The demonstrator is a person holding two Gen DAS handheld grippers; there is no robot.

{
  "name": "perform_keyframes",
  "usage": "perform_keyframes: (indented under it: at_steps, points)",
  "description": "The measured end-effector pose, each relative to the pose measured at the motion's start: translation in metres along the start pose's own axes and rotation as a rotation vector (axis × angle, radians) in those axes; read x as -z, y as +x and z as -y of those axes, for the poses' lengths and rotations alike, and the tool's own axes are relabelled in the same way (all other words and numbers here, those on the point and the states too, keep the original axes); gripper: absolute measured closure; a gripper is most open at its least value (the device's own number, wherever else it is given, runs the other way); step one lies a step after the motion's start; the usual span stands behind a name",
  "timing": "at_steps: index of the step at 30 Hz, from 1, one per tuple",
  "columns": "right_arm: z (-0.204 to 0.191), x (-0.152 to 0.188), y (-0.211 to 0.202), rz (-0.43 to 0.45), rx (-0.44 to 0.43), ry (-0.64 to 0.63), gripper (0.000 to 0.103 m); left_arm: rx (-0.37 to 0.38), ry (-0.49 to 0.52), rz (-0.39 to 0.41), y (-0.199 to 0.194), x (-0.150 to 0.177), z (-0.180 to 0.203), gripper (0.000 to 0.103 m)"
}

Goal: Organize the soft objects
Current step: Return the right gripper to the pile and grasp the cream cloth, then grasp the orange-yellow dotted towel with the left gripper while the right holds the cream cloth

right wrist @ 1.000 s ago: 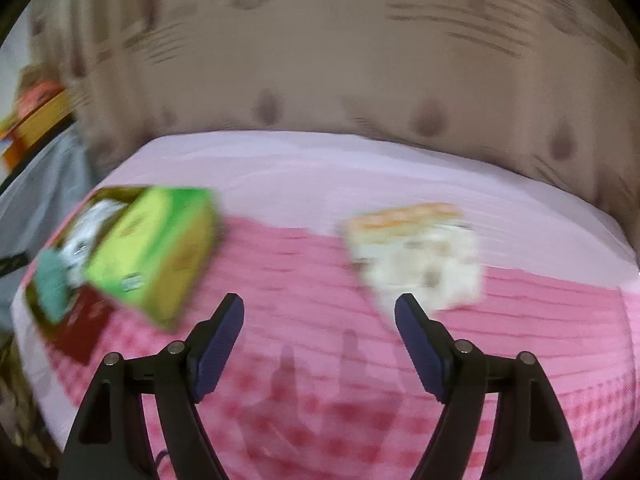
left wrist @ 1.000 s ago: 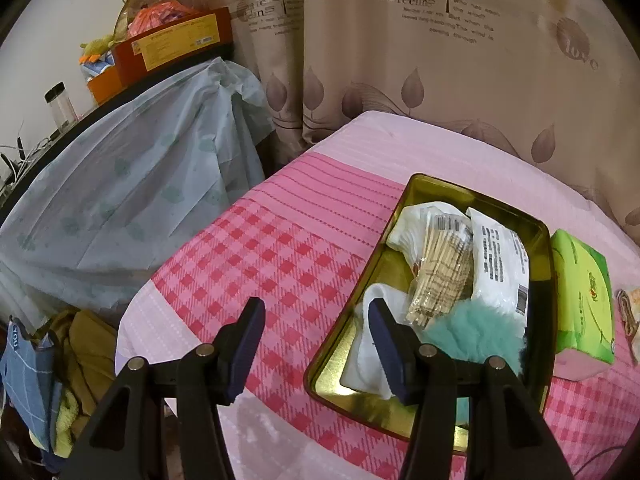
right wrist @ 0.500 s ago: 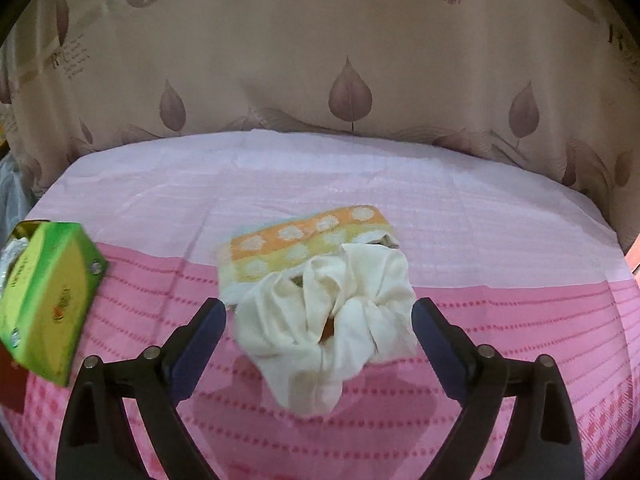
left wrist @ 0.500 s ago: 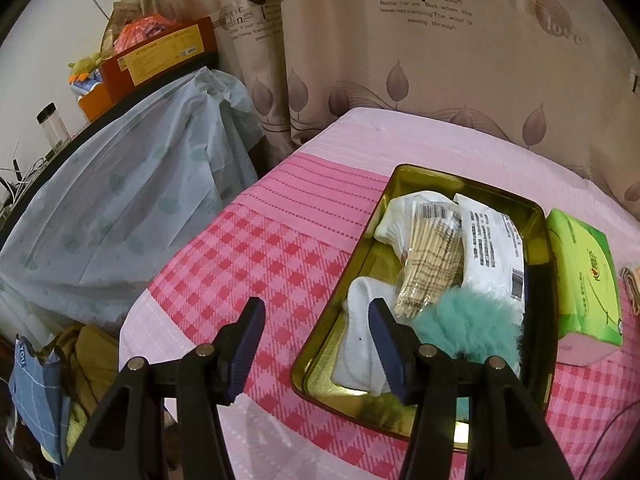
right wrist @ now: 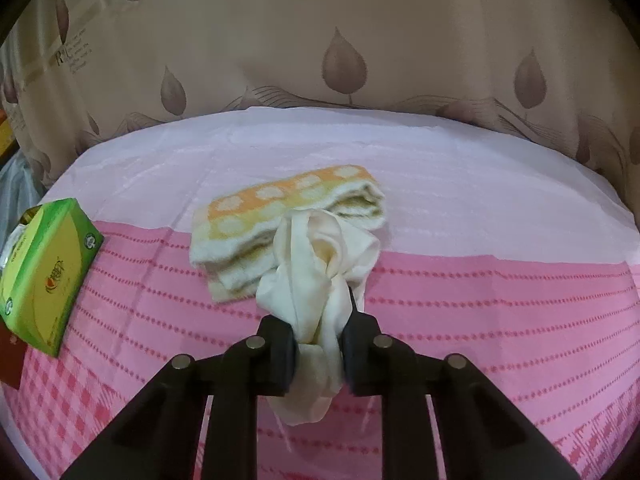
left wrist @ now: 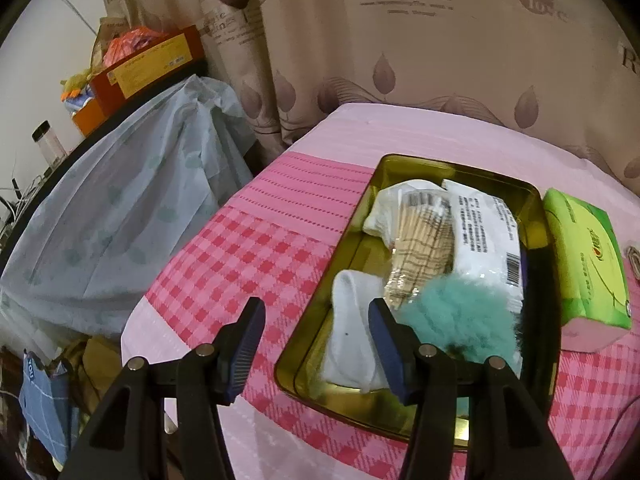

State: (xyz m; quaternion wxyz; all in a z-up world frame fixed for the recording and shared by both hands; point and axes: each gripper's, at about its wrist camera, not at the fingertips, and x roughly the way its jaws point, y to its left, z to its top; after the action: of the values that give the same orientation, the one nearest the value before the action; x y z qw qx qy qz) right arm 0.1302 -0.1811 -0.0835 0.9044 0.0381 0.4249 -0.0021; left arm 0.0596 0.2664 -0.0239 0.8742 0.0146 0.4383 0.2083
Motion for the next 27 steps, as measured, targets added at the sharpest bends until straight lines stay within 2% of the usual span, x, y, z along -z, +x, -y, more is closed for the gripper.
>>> perform_keyframes:
  at_steps: [9, 16, 23, 27]
  points:
    - [0.041, 0.021, -0.021, 0.003, 0.051, 0.041, 0.087, 0.033, 0.073, 0.044, -0.018, 0.002, 0.023, 0.048]
    - [0.060, 0.032, -0.030, 0.000, 0.083, 0.037, 0.087, 0.112, 0.172, 0.098, -0.048, 0.000, 0.064, 0.048]
    - [0.069, 0.036, -0.032, -0.012, 0.095, -0.005, 0.087, 0.250, 0.286, 0.118, -0.073, -0.005, 0.134, 0.048]
    - [0.072, 0.037, -0.032, -0.015, 0.076, 0.005, 0.087, 0.335, 0.385, 0.110, -0.081, -0.006, 0.187, 0.048]
